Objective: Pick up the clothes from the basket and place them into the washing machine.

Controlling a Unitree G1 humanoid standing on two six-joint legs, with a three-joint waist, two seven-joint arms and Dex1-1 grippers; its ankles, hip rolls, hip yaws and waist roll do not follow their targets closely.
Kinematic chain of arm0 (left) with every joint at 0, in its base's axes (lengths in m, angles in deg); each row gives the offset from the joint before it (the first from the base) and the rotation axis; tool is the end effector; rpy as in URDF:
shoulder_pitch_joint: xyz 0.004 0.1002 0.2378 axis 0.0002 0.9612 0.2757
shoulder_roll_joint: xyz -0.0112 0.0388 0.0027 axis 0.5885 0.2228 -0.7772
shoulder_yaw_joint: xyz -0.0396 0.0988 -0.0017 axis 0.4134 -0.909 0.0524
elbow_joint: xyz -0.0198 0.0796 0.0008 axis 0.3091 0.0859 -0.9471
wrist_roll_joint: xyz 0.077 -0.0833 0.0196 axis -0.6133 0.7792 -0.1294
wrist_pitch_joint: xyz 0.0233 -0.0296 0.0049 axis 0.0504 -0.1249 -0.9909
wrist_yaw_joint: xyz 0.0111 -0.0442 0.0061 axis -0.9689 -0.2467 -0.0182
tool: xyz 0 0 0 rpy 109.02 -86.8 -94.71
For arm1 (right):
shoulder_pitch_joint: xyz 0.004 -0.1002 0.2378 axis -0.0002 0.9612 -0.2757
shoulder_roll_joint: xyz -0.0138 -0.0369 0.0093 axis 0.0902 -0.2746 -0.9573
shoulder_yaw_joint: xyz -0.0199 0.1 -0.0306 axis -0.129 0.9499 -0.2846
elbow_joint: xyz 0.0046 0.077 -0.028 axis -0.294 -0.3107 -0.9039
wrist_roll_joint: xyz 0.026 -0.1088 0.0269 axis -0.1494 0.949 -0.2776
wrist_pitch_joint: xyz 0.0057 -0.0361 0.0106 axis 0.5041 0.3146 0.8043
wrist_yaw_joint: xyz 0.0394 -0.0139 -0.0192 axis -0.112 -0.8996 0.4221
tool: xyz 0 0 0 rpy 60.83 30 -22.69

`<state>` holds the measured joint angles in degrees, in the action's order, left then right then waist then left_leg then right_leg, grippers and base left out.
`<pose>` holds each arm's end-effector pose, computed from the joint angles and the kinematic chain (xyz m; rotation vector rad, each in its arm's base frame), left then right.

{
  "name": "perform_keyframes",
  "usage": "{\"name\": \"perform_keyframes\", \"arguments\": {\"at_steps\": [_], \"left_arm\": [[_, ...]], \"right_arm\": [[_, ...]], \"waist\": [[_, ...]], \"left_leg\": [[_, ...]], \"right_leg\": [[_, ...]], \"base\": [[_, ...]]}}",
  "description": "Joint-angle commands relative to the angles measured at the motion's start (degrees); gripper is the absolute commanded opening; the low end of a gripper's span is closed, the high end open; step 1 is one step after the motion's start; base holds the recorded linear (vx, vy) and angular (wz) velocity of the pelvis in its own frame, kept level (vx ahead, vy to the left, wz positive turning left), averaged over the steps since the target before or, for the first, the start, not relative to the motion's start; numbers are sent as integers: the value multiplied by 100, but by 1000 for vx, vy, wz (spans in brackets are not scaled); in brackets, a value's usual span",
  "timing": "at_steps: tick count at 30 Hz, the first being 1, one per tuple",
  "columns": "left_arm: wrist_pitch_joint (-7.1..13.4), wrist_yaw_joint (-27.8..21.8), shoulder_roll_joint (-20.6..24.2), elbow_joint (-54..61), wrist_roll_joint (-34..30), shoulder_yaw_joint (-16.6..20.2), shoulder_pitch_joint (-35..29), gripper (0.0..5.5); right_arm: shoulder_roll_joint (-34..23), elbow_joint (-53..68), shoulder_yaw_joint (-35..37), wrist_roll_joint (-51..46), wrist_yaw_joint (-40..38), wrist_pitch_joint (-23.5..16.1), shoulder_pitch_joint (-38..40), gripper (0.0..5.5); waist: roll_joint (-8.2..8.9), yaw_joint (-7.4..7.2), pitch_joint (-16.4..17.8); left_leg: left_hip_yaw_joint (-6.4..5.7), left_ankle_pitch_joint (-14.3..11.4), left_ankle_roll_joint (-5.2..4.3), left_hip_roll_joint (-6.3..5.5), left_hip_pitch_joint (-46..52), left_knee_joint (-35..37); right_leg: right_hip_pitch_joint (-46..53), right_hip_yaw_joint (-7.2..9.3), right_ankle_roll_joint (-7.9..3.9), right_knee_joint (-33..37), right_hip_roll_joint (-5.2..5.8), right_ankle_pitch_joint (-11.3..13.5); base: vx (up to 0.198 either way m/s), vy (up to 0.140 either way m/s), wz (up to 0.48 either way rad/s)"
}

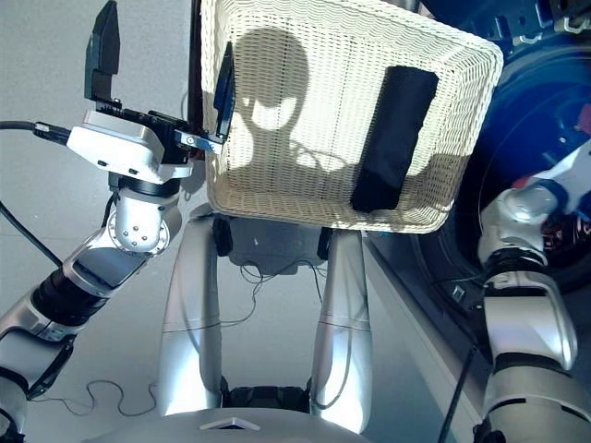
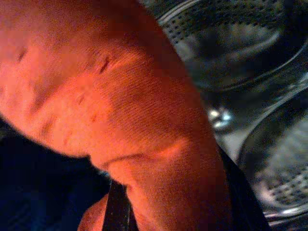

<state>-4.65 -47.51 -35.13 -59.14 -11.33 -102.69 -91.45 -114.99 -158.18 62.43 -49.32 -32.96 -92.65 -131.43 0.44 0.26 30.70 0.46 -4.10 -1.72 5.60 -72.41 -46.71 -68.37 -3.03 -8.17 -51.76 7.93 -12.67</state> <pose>0.2439 0.1062 0.2076 0.2483 -1.0594 -0.2737 0.2973 -0.3777 0.1549 -0.0786 -0.2090 -1.2315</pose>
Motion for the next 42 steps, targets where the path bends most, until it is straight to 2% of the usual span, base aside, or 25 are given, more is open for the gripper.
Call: {"name": "perform_keyframes", "arguments": {"at_steps": [1,2,8,11,15,20,22,27,28,32,33,34,35,36,37,38,39,42], "left_arm": [[375,-41,-107,742,23,-144,-26,550],[378,-49,-98,746,38,-130,-20,550],[391,-115,-147,755,121,-34,48,550],[381,-109,-239,740,147,32,62,550],[369,-58,-402,692,145,159,128,550],[348,18,-498,662,150,277,193,550],[317,49,-577,648,141,354,248,550],[260,31,-595,618,140,399,321,550],[258,9,-586,613,149,422,333,550],[228,-4,-538,646,189,463,419,550],[215,-11,-531,658,194,468,430,550],[214,-8,-538,654,205,439,531,550],[207,-3,-516,652,210,443,539,550],[195,-3,-490,664,212,476,489,550],[196,3,-498,649,218,457,578,550],[203,-7,-480,650,238,501,507,550],[204,-12,-496,633,257,474,592,550],[229,-32,-517,649,317,485,628,550]], "right_arm": [[-883,-476,210,-599,47,-70,-125,218],[-887,-526,227,-707,114,-61,-133,550],[-664,-285,152,-929,419,-176,-31,550],[-318,86,166,-999,408,-393,122,550],[372,1122,170,-865,293,-766,484,550],[860,2163,203,-477,16,-999,878,550],[1230,2930,175,-202,-29,-1082,1222,550],[1679,3982,-25,246,92,-999,1825,550],[1818,4548,-295,417,310,-938,2044,550],[1963,5386,-731,433,847,-926,2370,550],[2017,5424,-754,375,893,-942,2398,550],[2107,5418,-821,341,894,-943,2470,550],[2186,5472,-871,309,887,-954,2430,550],[2251,5519,-894,284,894,-959,2356,550],[2296,5516,-964,291,898,-946,2403,550],[2328,5538,-1000,304,926,-914,2287,550],[2371,5531,-1068,293,946,-892,2335,550],[2413,5571,-1234,222,1096,-843,2283,550]], "waist": [[-311,-64,-90],[-310,-60,-90],[-279,-78,-90],[-253,-101,-90],[-200,-157,-90],[-151,-203,-90],[-124,-252,-90],[-57,-295,-90],[-33,-314,-90],[-1,-325,-90],[-1,-330,-90],[-13,-318,-90],[-19,-315,-90],[-13,-319,-90],[-19,-308,-90],[-19,-314,-90],[-25,-302,-90],[-25,-290,-90]], "left_leg": [[141,-569,-291,183,435,-77],[138,-566,-290,178,437,-74],[147,-531,-283,180,462,-14],[156,-515,-284,186,484,25],[176,-494,-256,200,496,112],[217,-490,-244,207,504,147],[213,-484,-234,218,494,159],[231,-493,-215,224,506,164],[230,-485,-208,227,480,156],[232,-476,-199,228,484,163],[231,-473,-198,225,484,167],[202,-685,-228,226,654,90],[201,-655,-228,226,635,103],[229,-462,-197,222,486,173],[201,-667,-230,225,648,90],[230,-452,-196,225,488,178],[209,-661,-228,232,652,97],[207,-658,-228,230,647,87]], "right_leg": [[-221,120,208,179,-89,226],[-219,120,209,178,-89,230],[-168,108,220,263,-106,288],[-137,107,231,323,-125,311],[-113,85,247,460,-174,357],[-128,49,248,507,-207,385],[-153,32,259,525,-222,389],[-157,1,260,543,-239,395],[-179,-12,263,549,-253,411],[-175,-17,268,553,-250,407],[-170,-12,270,559,-244,413],[-7,-9,253,460,-244,215],[-26,-10,254,470,-244,237],[-170,-6,274,553,-240,421],[-8,-1,255,461,-233,223],[-156,3,277,566,-232,430],[6,15,257,465,-230,231],[2,18,260,465,-230,240]], "base": [[0,0,0],[0,0,0],[0,0,0],[0,0,0],[0,0,0],[0,0,0],[0,0,0],[0,0,0],[0,0,0],[0,0,0],[102,-7,-65],[94,-5,-29],[0,0,0],[0,0,0],[-81,-5,-2],[100,-2,3],[0,0,0],[32,-3,-1]]}}
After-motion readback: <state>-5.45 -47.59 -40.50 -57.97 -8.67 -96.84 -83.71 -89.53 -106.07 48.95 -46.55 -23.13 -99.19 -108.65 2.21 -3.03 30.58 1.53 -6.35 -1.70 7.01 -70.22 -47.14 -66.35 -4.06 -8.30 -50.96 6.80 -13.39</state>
